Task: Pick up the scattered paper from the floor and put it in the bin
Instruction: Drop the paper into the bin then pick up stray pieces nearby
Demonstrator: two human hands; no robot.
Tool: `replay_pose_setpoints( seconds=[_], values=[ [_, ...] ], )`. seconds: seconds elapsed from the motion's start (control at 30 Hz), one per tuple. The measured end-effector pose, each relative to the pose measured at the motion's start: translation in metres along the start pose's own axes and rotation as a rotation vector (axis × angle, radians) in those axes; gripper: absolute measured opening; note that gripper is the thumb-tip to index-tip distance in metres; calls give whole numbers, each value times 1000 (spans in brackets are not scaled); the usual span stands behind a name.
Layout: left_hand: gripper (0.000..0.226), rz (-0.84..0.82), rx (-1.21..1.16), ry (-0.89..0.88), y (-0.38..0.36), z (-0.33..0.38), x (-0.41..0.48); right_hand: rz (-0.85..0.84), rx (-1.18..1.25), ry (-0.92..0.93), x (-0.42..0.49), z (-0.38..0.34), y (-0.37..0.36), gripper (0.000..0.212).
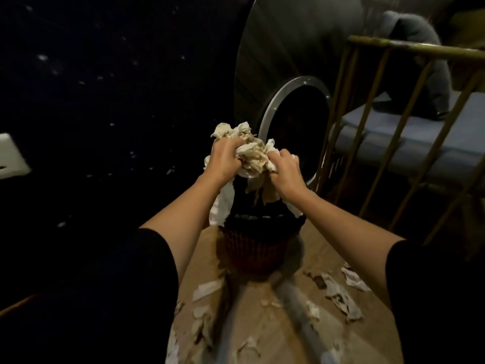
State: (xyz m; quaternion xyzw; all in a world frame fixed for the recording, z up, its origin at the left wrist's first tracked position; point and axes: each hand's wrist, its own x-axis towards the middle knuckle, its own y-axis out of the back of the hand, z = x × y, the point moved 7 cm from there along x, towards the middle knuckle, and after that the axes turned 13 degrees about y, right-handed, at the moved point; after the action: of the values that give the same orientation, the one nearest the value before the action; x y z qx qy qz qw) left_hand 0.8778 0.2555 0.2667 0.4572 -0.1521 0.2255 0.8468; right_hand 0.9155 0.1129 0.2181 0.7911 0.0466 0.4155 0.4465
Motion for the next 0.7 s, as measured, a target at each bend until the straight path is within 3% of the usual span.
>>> replay_pose_setpoints(
  seconds=[0.13, 0.23, 0.3, 0.4, 0.43, 0.5, 0.57, 0.7],
  values=[
    [32, 46, -66, -40, -26, 5, 40, 92, -2, -21, 26, 37, -14, 35],
    [37, -18, -77, 1, -58, -9, 49, 86, 17, -46, 30, 58, -43, 31],
    [38, -182, -3, 53, -94, -28, 41, -38, 38, -95, 21, 77, -78, 33],
    [49, -572, 209, 190, -153, -73, 13, -367, 63, -129, -1, 95, -133, 31],
    [50, -632, 281, 215, -164, -86, 5, -461, 68, -125, -8, 96, -145, 31],
    [48, -601, 355, 226, -173, -102, -1, -629, 118, -154, -19, 92, -158, 37],
    [42, -462, 309, 202, -168, -99, 0, -665, 166, -181, -22, 87, -156, 38],
    [33, -163, 81, -18, -138, -49, -9, -380, 204, -91, -19, 68, -110, 25]
  ],
)
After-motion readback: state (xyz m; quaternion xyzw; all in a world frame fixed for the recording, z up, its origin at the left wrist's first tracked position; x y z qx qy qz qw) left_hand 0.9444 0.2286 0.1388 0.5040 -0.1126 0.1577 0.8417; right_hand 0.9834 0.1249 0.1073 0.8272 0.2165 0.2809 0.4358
